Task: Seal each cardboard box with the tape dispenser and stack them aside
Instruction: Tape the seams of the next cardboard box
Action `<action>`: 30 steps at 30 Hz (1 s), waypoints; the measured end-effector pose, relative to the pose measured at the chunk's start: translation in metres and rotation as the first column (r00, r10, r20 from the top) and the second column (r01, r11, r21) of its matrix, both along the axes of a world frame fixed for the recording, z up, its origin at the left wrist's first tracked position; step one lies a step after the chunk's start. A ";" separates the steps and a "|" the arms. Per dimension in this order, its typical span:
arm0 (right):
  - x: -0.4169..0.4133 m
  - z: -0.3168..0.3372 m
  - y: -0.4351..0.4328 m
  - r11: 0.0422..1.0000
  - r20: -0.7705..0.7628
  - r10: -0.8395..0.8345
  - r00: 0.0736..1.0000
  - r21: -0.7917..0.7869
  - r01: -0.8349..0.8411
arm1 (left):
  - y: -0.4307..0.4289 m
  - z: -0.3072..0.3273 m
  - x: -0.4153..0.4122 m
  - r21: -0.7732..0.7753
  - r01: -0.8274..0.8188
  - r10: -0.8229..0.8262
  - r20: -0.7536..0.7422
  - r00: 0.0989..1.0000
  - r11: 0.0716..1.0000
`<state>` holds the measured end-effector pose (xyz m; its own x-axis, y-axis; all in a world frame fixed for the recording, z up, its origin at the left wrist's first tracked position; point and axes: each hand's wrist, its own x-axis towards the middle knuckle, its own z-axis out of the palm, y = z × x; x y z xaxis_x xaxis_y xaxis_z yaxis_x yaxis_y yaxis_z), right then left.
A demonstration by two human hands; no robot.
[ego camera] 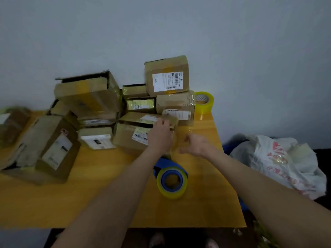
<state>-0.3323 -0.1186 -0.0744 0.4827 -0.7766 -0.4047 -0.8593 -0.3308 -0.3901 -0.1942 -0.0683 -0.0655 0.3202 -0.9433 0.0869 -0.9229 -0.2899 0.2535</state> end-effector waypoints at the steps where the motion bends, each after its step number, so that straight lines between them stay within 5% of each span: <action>1: 0.000 -0.006 0.006 0.997 -0.025 0.057 0.998 0.055 -0.055 | 0.010 -0.001 -0.001 0.000 -0.044 0.044 -0.005 0.999 0.999; 5: 0.008 -0.031 0.035 0.959 -0.114 0.234 0.965 0.189 -0.210 | 0.056 -0.015 -0.001 0.092 -0.199 0.205 -0.053 0.977 0.976; 10: 0.012 -0.051 0.059 0.967 -0.172 0.235 0.957 0.143 -0.212 | 0.102 -0.041 0.004 0.236 -0.339 0.379 -0.152 0.913 0.911; 18: -0.011 -0.050 0.057 0.955 -0.159 0.298 0.941 0.058 -0.292 | 0.112 -0.043 0.014 0.118 -0.508 0.522 -0.208 0.827 0.853; 23: -0.059 -0.045 0.024 0.999 -0.055 0.019 0.998 0.029 -0.018 | 0.086 -0.031 0.014 0.049 -0.487 0.486 -0.204 0.850 0.872; 27: -0.072 -0.038 -0.005 0.955 -0.019 -0.295 0.955 -0.017 0.295 | 0.061 -0.029 0.005 0.063 -0.403 0.407 -0.198 0.892 0.913; 30: -0.062 -0.042 -0.016 0.929 0.008 -0.371 0.929 -0.013 0.371 | 0.048 -0.030 0.000 0.091 -0.360 0.370 -0.138 0.919 0.929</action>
